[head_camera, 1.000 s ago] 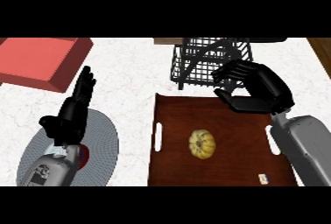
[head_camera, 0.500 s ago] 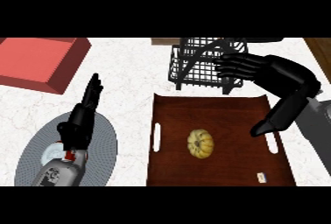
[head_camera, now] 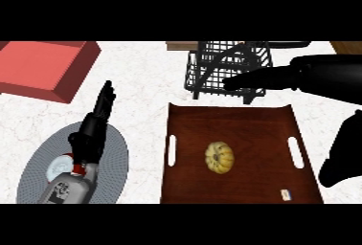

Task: Pick the squash from the tray and place it in the tiered basket

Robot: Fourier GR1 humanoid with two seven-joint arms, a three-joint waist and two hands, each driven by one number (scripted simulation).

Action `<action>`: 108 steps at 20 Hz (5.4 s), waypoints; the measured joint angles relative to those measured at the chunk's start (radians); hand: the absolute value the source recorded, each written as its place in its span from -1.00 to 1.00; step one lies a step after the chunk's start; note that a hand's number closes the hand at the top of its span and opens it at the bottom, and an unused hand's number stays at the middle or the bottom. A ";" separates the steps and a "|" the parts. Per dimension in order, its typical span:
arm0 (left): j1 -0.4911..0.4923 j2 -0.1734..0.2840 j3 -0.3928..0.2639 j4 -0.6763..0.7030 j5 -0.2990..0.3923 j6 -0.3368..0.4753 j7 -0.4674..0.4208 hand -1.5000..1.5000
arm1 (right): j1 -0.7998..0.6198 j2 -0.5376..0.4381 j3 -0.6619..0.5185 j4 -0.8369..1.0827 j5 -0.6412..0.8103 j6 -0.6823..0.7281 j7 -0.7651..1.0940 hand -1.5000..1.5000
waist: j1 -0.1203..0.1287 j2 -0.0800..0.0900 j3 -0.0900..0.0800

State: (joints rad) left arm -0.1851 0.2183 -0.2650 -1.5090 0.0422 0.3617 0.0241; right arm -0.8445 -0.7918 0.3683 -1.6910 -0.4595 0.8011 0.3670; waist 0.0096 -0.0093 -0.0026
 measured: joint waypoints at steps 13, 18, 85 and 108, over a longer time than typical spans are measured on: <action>0.009 -0.005 0.018 -0.016 -0.010 -0.012 0.005 0.00 | -0.187 0.205 0.327 -0.230 0.183 -0.026 0.428 -1.00 | -0.006 0.003 0.000; 0.025 -0.019 0.016 -0.009 -0.025 -0.014 -0.010 0.00 | -0.208 0.309 0.402 -0.220 0.208 -0.062 0.497 -1.00 | -0.008 0.004 0.001; 0.045 -0.104 0.125 -0.046 -0.120 -0.134 0.015 0.00 | 0.163 0.401 0.444 -0.006 1.203 0.191 0.001 -1.00 | -0.006 0.009 0.003; 0.042 -0.148 0.159 -0.037 -0.169 -0.159 0.011 0.00 | 0.278 0.517 0.419 0.196 1.532 0.096 -0.207 -1.00 | -0.006 0.010 0.003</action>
State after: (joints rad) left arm -0.1435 0.0701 -0.1065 -1.5463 -0.1270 0.2023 0.0349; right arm -0.5670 -0.2748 0.7870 -1.4946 1.0723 0.8974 0.1600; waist 0.0032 0.0003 0.0000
